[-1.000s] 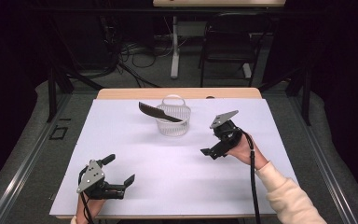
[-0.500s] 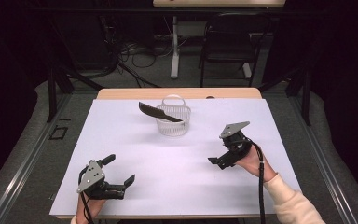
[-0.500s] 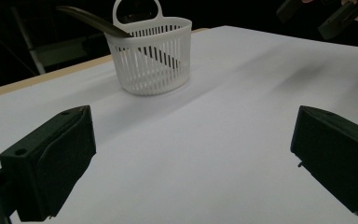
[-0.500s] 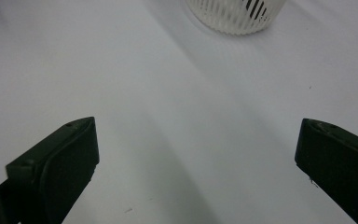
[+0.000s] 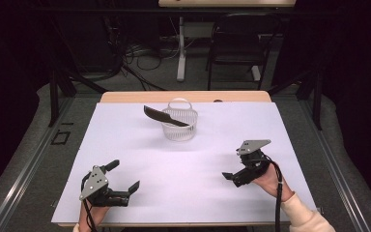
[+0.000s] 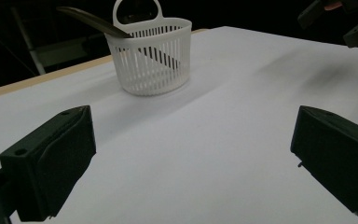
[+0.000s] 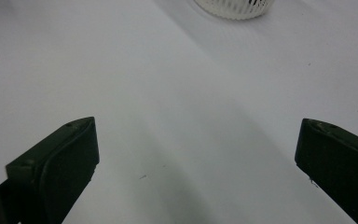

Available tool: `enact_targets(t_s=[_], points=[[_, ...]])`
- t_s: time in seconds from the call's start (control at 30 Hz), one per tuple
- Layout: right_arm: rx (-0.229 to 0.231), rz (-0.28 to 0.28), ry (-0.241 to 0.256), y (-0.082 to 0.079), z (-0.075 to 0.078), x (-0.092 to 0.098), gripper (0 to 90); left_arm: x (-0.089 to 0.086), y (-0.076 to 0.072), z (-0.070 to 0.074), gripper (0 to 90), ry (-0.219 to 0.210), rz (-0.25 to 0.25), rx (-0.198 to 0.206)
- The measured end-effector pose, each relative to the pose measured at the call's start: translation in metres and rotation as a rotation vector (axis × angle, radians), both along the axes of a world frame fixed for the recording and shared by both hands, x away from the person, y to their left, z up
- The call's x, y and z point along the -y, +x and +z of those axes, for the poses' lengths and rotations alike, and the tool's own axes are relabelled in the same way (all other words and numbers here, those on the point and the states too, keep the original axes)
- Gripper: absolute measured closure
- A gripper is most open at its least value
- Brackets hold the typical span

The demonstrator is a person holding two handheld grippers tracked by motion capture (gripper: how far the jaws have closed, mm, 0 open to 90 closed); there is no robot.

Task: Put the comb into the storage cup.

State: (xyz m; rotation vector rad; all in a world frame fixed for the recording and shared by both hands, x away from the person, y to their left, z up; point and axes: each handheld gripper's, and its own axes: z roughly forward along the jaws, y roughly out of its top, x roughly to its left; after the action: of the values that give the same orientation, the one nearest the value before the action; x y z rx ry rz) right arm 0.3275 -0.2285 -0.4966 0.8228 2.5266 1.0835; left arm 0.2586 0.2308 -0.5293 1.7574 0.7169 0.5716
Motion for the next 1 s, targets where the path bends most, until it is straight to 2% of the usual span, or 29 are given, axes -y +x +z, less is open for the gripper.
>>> enact_targets(t_s=[0.17,0.43,0.67,1.0], points=[[0.02,-0.012,0.012,-0.008,-0.001,0.006,0.0,0.0,0.0,0.0,0.0,0.001,0.0,-0.001],[0.078,-0.06,0.066,-0.023,-0.001,0.018,0.0,0.0,0.0,0.0,0.0,0.0,0.002,0.0],[0.09,-0.095,0.09,-0.036,-0.005,0.028,0.0,0.0,0.0,-0.001,0.0,-0.001,0.002,0.001],[0.11,-0.125,0.094,-0.05,-0.008,0.035,0.0,0.001,0.001,-0.001,0.0,0.004,0.0,-0.002]])
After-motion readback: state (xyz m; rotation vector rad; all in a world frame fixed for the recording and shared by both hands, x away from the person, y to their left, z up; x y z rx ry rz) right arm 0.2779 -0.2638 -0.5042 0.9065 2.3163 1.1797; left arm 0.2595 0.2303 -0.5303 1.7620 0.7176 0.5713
